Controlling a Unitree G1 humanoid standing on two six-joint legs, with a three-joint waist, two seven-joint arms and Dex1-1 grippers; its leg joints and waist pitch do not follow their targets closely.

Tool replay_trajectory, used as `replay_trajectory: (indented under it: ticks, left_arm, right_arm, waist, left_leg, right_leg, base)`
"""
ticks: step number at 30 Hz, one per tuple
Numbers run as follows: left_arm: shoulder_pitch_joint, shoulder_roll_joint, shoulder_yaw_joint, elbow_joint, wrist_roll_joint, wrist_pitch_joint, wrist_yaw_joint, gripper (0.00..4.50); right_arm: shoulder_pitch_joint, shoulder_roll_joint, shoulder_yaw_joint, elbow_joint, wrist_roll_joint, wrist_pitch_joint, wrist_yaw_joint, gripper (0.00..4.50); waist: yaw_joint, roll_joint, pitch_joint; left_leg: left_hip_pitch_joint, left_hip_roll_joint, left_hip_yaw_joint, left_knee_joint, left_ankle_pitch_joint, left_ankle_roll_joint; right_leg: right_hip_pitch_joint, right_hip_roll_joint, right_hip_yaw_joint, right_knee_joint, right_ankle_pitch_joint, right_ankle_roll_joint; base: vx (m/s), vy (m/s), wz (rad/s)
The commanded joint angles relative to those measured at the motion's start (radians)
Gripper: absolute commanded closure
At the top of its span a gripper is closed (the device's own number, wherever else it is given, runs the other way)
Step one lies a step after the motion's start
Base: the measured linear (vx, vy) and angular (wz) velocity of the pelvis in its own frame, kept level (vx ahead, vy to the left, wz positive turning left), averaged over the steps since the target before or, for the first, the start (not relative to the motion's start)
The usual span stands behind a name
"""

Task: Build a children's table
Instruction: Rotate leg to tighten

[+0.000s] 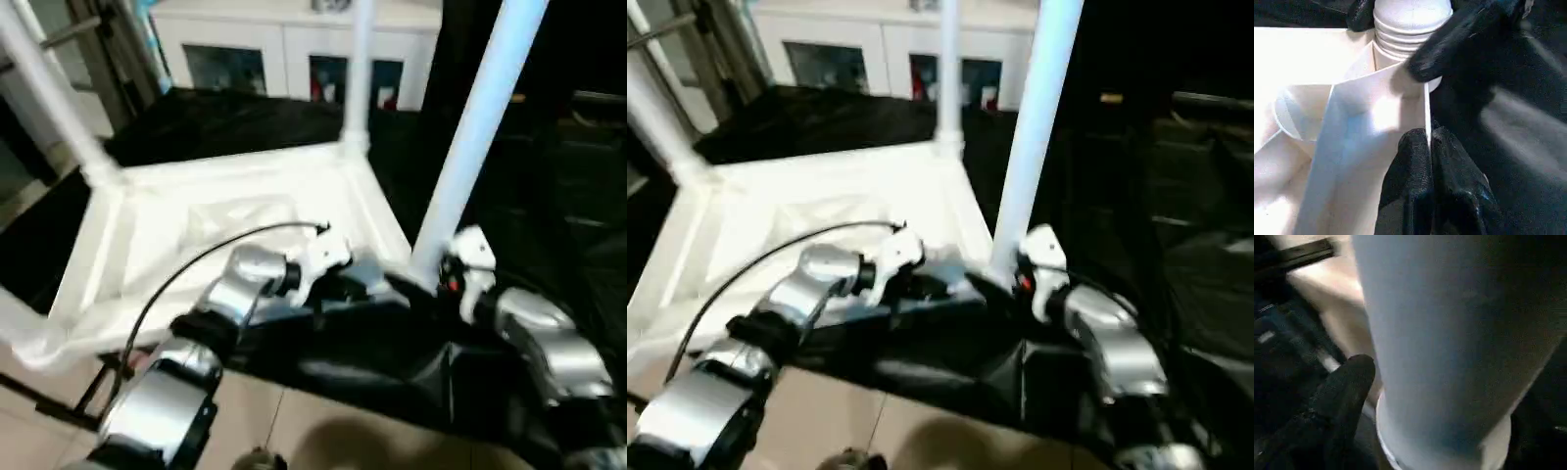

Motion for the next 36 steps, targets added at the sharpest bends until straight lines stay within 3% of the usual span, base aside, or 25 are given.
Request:
replay_trajectory:
  ticks: [1,7,14,19,21,23,25,27,30,31,34,36]
  left_arm:
    - [-0.002,-0.029,0.006,-0.083,-0.09,-0.034,-0.069,4.5]
    - [0.018,-0.004,-0.001,-0.121,-0.099,-0.017,-0.119,4.5]
    - [0.04,0.006,-0.003,-0.158,-0.098,0.006,-0.137,4.5]
    - [0.026,-0.01,0.0,-0.126,-0.06,0.002,-0.055,4.5]
    - [0.005,-0.022,-0.001,-0.089,-0.028,0.011,0.019,4.5]
    - [-0.016,-0.041,0.007,-0.055,-0.01,0.016,0.09,4.5]
    - [-0.047,-0.074,0.019,-0.017,0.004,0.034,0.187,4.5]
    - [-0.072,-0.097,0.024,0.014,0.018,0.055,0.26,4.5]
    - [-0.115,-0.142,0.039,0.069,0.032,0.077,0.397,4.5]
    - [-0.115,-0.142,0.039,0.069,0.032,0.077,0.397,4.5]
    - [-0.143,-0.171,0.045,0.103,0.029,0.062,0.425,4.5]
    - [-0.147,-0.173,0.043,0.109,0.029,0.05,0.413,4.5]
  right_arm:
    - [0.012,-0.001,0.081,-0.049,0.028,0.027,0.102,0.69]
    - [0.019,-0.026,0.089,-0.065,0.034,0.048,0.142,0.95]
    - [0.026,-0.006,0.089,-0.088,0.069,0.087,0.159,1.63]
    - [0.028,0.058,0.085,-0.051,0.036,0.042,0.06,1.73]
    - [0.009,0.102,0.071,-0.006,0.003,0.057,-0.047,1.73]
    - [-0.015,0.146,0.058,0.051,-0.038,0.058,-0.164,1.74]
    - [-0.047,0.205,0.032,0.125,-0.07,0.047,-0.303,1.75]
    - [-0.07,0.249,0.005,0.166,-0.069,0.033,-0.375,1.75]
    - [-0.124,0.317,-0.027,0.238,-0.102,0.007,-0.541,1.75]
    - [-0.124,0.317,-0.027,0.238,-0.102,0.007,-0.541,1.75]
    - [-0.143,0.351,0.011,0.255,-0.138,-0.072,-0.536,1.75]
    - [-0.144,0.368,-0.012,0.248,-0.091,-0.054,-0.498,1.2]
  waist:
    - [0.002,-0.024,-0.068]
    - [0.004,-0.026,-0.065]
    - [0.005,-0.029,-0.067]
    - [0.002,-0.032,-0.065]
    - [-0.004,-0.027,-0.063]
    - [-0.014,-0.029,-0.062]
    - [-0.023,-0.026,-0.059]
    - [-0.029,-0.022,-0.06]
    - [-0.036,-0.027,-0.063]
    - [-0.039,-0.027,-0.063]
    - [-0.036,-0.028,-0.066]
    - [-0.031,-0.028,-0.069]
  left_leg:
    - [0.023,0.06,-0.02,-0.063,-0.231,0.107]
    - [0.026,0.061,-0.022,-0.068,-0.262,0.079]
    - [0.023,0.06,-0.022,-0.067,-0.234,0.08]
    - [0.023,0.057,-0.021,-0.067,-0.241,0.078]
    - [0.026,0.056,-0.023,-0.072,-0.265,0.054]
    - [0.026,0.054,-0.027,-0.077,-0.291,0.031]
    - [0.034,0.052,-0.027,-0.079,-0.338,0.001]
    - [0.036,0.052,-0.03,-0.08,-0.356,-0.013]
    - [0.038,0.05,-0.026,-0.079,-0.343,-0.006]
    - [0.031,0.048,-0.028,-0.08,-0.327,-0.003]
    - [0.029,0.047,-0.024,-0.075,-0.29,0.015]
    - [0.024,0.048,-0.023,-0.071,-0.244,0.049]
  right_leg:
    - [0.044,-0.068,0.039,-0.077,-0.188,-0.244]
    - [0.039,-0.07,0.04,-0.085,-0.277,-0.223]
    - [0.04,-0.07,0.04,-0.08,-0.24,-0.223]
    - [0.037,-0.07,0.039,-0.084,-0.27,-0.214]
    - [0.031,-0.07,0.039,-0.089,-0.314,-0.203]
    - [0.035,-0.069,0.036,-0.091,-0.353,-0.188]
    - [0.028,-0.071,0.038,-0.098,-0.393,-0.18]
    - [0.028,-0.072,0.039,-0.1,-0.394,-0.176]
    - [0.026,-0.068,0.041,-0.098,-0.335,-0.187]
    - [0.034,-0.069,0.039,-0.095,-0.318,-0.19]
    - [0.036,-0.07,0.04,-0.094,-0.271,-0.19]
    - [0.042,-0.069,0.04,-0.086,-0.208,-0.2]
  base:
    - [0.0,0.0,0.0]
    - [0.0,0.0,0.0]
    - [0.0,0.0,0.0]
    - [0.0,0.0,0.0]
    - [0.0,0.0,0.0]
    - [0.0,0.0,0.0]
    - [0.0,0.0,0.0]
    - [0.0,0.0,0.0]
    - [0.0,0.0,0.0]
    - [0.0,0.0,0.0]
    - [0.0,0.0,0.0]
    - [0.0,0.0,0.0]
